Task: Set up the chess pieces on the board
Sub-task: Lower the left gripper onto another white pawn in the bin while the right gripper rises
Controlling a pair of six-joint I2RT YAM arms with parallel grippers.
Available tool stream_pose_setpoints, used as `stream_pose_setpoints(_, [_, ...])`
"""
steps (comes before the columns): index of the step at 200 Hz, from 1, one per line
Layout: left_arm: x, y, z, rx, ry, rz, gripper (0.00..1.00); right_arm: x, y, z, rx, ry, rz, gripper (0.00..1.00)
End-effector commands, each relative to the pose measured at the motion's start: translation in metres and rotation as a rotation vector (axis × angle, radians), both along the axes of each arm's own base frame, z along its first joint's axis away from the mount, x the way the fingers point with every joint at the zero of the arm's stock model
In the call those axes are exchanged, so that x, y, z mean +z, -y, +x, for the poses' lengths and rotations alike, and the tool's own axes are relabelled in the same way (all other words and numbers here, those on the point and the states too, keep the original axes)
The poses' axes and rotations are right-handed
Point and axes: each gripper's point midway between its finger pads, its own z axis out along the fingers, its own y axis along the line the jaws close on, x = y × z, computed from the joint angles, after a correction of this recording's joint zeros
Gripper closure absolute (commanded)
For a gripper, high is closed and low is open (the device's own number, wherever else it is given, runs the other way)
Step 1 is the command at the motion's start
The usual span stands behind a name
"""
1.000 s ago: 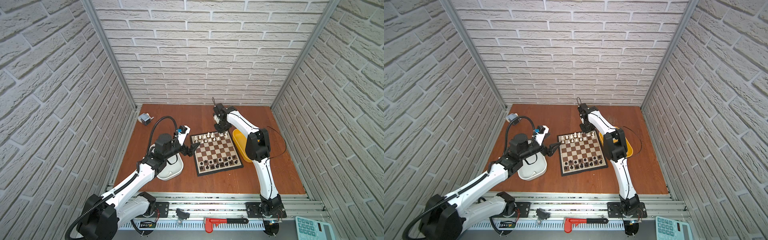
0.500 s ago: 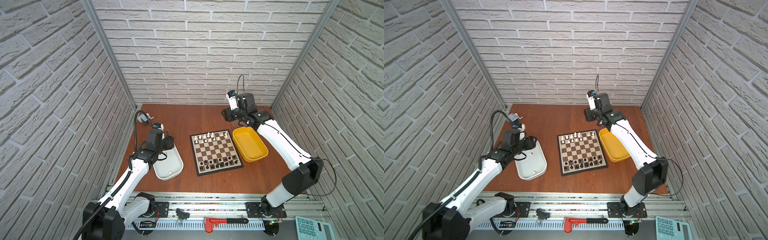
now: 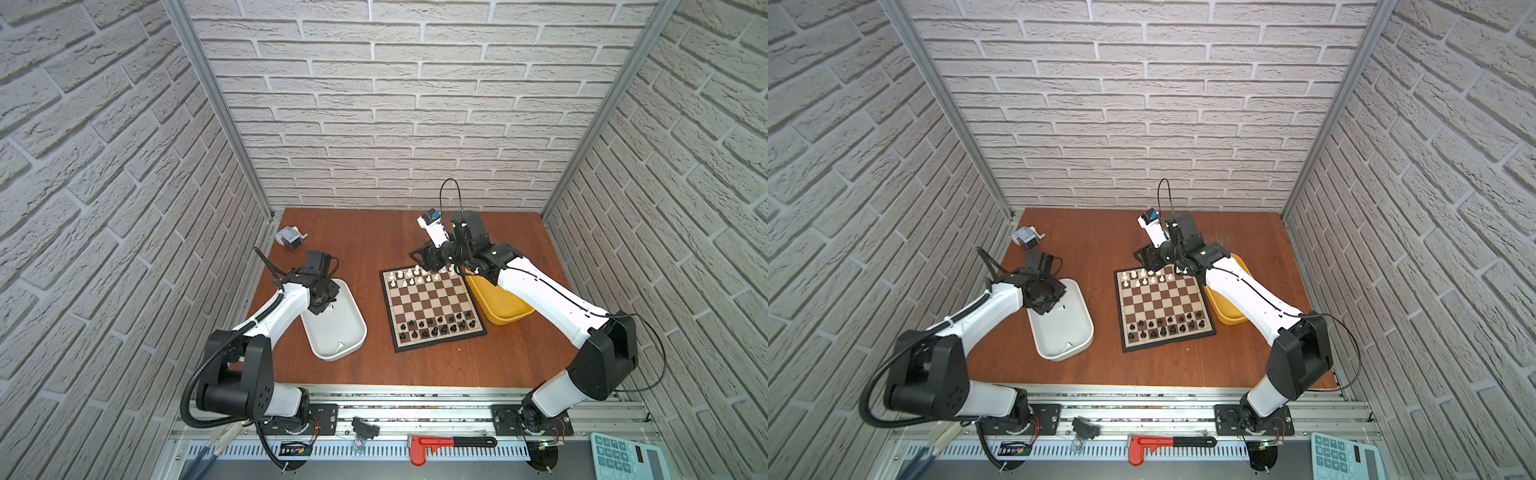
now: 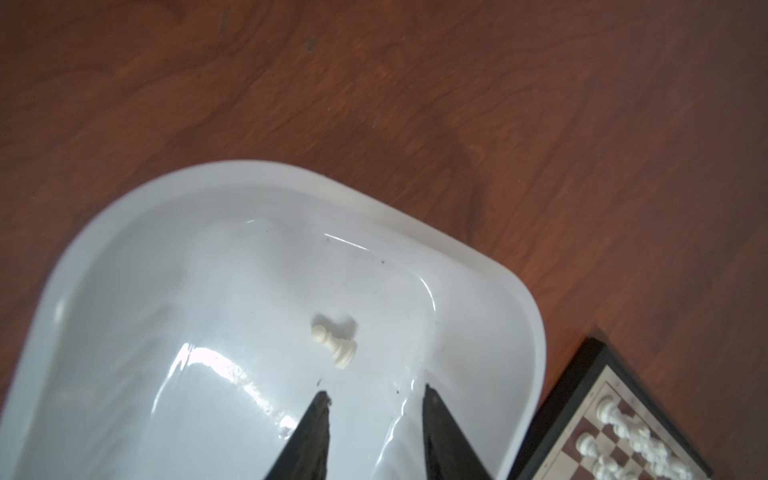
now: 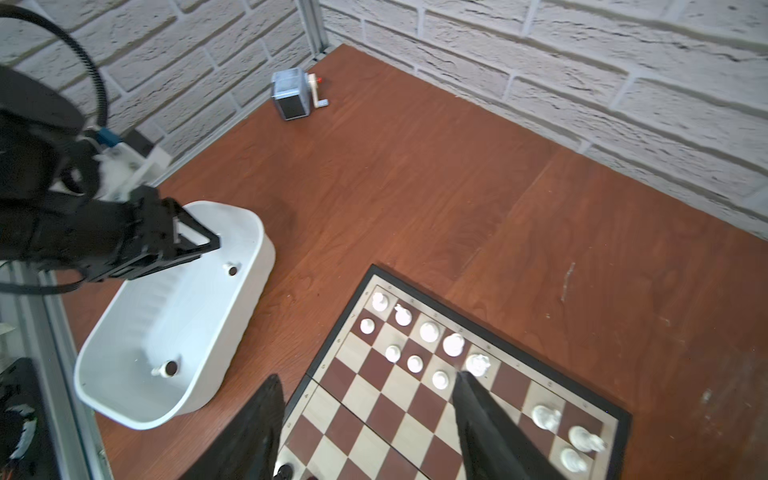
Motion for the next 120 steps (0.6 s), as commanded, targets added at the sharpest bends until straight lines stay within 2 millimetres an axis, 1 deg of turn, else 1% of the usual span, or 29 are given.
stream_pose_setpoints(1, [-0.014,-0.006,-0.004,0.154,-0.054,-0.039,0.65,0.031,-0.012,-0.013,0.072,0.077,0.098,0.35])
stream_pose_setpoints(14, [-0.023,-0.007,-0.007,0.189,-0.082,-0.049,0.69,0.028,-0.013,-0.017,0.081,0.065,0.108,0.35])
stream_pose_setpoints(48, [-0.04,-0.006,-0.013,0.226,-0.135,-0.068,0.72,0.024,-0.013,-0.022,0.094,0.06,0.113,0.37])
stream_pose_setpoints(89, [-0.05,-0.008,-0.021,0.26,-0.18,-0.08,0.72,0.023,-0.015,-0.022,0.102,0.059,0.118,0.38])
stream_pose_setpoints(104, [-0.054,-0.01,-0.021,0.276,-0.171,-0.089,0.73,0.024,-0.015,-0.022,0.104,0.061,0.12,0.39])
stream_pose_setpoints(120, [-0.061,-0.007,-0.02,0.279,-0.173,-0.119,0.75,0.024,-0.015,-0.022,0.103,0.059,0.121,0.39])
